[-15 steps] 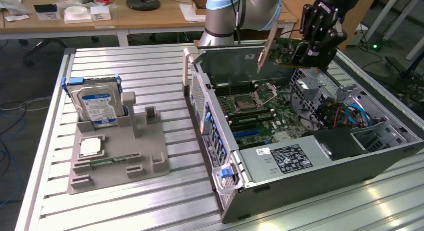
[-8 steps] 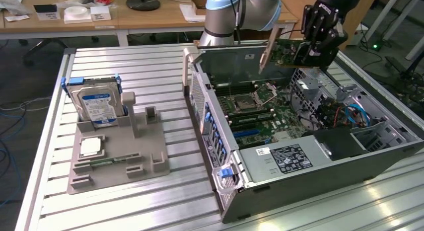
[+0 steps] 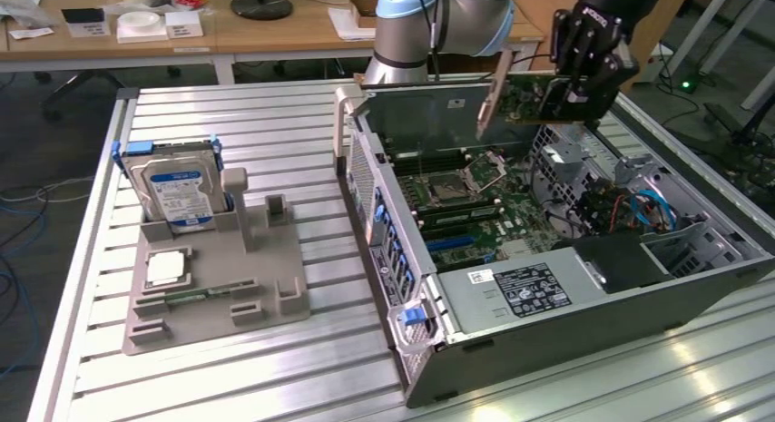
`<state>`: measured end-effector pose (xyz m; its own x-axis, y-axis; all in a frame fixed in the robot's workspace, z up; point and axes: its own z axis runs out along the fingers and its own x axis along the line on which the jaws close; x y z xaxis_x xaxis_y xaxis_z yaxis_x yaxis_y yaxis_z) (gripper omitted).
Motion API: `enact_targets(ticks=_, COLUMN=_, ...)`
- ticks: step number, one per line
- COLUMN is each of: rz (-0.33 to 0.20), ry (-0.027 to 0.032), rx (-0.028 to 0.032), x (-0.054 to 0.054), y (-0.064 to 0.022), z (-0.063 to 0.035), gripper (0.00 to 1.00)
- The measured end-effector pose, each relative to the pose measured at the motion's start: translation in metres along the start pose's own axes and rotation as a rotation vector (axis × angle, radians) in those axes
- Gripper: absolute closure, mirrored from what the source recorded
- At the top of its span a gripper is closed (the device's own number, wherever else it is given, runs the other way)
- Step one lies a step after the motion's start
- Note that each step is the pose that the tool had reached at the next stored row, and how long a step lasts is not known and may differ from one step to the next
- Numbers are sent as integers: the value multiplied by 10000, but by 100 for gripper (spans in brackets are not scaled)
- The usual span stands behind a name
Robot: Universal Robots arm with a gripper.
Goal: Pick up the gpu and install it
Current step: 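Insert the gpu into the slot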
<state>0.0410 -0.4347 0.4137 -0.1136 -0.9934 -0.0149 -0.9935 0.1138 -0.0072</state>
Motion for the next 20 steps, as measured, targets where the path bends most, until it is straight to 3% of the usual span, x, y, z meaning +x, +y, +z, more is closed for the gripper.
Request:
enact_targets(ticks=8, rz=-1222, ry=-10, rx=-18, x=1, y=1, z=3, gripper=72)
enact_targets(ticks=11, rz=-1201, ry=-13, rx=-18, x=1, y=4, z=10, gripper=72)
enact_targets(ticks=15, rz=-607, ry=-6, rx=-9, x=1, y=5, z=28, gripper=72)
enact_targets(ticks=20, rz=-550, ry=-5, rx=-8, x=2, y=6, z=33, gripper=72)
